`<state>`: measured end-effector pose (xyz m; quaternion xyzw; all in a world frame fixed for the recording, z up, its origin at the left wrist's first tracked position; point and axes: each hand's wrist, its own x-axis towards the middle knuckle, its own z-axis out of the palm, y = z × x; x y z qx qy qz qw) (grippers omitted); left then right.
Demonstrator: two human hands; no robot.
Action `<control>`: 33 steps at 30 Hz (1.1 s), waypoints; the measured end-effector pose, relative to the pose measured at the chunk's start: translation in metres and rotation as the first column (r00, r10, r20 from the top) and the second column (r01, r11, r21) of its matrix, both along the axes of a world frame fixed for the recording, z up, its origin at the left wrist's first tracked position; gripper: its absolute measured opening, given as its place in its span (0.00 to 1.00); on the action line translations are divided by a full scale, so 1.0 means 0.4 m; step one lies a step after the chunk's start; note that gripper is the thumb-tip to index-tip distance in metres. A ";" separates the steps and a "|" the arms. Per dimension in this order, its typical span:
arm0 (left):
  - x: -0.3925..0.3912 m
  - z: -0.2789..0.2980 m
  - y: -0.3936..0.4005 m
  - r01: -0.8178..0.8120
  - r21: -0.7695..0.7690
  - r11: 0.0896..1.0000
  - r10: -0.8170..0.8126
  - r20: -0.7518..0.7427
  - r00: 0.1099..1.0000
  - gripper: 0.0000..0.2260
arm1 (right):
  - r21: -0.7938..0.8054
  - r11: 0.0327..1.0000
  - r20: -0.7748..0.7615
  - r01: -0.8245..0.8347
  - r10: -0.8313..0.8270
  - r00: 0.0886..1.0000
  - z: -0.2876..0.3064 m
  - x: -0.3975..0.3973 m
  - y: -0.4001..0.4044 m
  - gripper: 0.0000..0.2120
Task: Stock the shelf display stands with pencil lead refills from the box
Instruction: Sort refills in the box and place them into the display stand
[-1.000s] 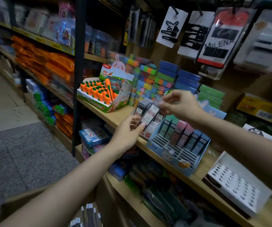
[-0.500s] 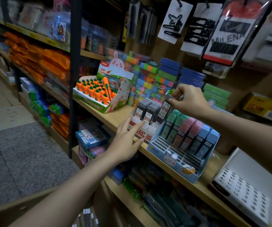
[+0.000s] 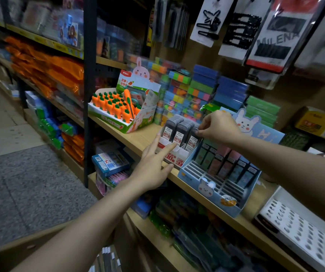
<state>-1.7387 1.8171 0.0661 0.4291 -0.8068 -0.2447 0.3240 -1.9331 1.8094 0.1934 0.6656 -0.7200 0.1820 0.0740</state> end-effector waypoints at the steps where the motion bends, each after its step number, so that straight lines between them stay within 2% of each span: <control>1: 0.000 -0.002 -0.001 0.000 0.001 1.000 0.000 0.008 1.000 0.28 | -0.005 1.000 -0.012 0.016 -0.016 1.000 -0.003 0.002 -0.003 0.05; 6: -0.008 -0.003 -0.004 0.004 0.010 1.000 -0.004 0.023 1.000 0.28 | -0.072 0.996 -0.158 0.050 -0.061 0.986 -0.004 0.015 -0.006 0.03; 8: -0.010 -0.001 -0.001 0.008 0.004 1.000 -0.008 0.021 1.000 0.29 | -0.087 0.996 -0.205 0.026 -0.043 0.978 -0.003 0.020 0.000 0.07; 10: -0.004 -0.004 0.008 0.029 -0.018 0.999 -0.029 0.013 1.000 0.28 | -0.133 0.991 -0.171 -0.021 -0.003 0.985 -0.001 0.027 0.014 0.10; 15: 0.049 -0.023 0.057 0.029 -0.137 0.990 -0.039 -0.074 0.997 0.24 | -0.349 0.914 -0.001 -0.207 0.221 0.975 -0.033 0.087 0.136 0.05; 18: 0.106 -0.047 0.089 -0.053 -0.064 0.997 0.044 -0.135 0.990 0.14 | -0.288 0.889 0.111 -0.355 0.399 0.910 -0.138 0.151 0.238 0.05; 21: 0.181 -0.106 0.146 -0.133 0.169 0.977 0.157 -0.139 0.978 0.08 | -0.054 0.872 0.191 -0.486 0.487 0.853 -0.288 0.230 0.310 0.05; 24: 0.256 -0.192 0.231 -0.263 0.390 0.883 0.333 -0.124 0.935 0.04 | 0.142 0.809 0.277 -0.570 0.520 0.808 -0.430 0.298 0.347 0.07; 26: 0.298 -0.253 0.297 -0.347 0.559 0.753 0.491 -0.127 0.862 0.08 | 0.237 0.766 0.343 -0.597 0.509 0.789 -0.509 0.337 0.357 0.09; 29: 0.340 -0.361 0.391 -0.440 0.729 0.525 0.735 -0.128 0.666 0.09 | 0.367 0.721 0.441 -0.588 0.422 0.792 -0.622 0.383 0.364 0.10; 33: 0.373 -0.525 0.498 -0.445 0.842 0.305 0.894 -0.092 0.439 0.11 | 0.515 0.670 0.545 -0.535 0.226 0.808 -0.765 0.420 0.375 0.10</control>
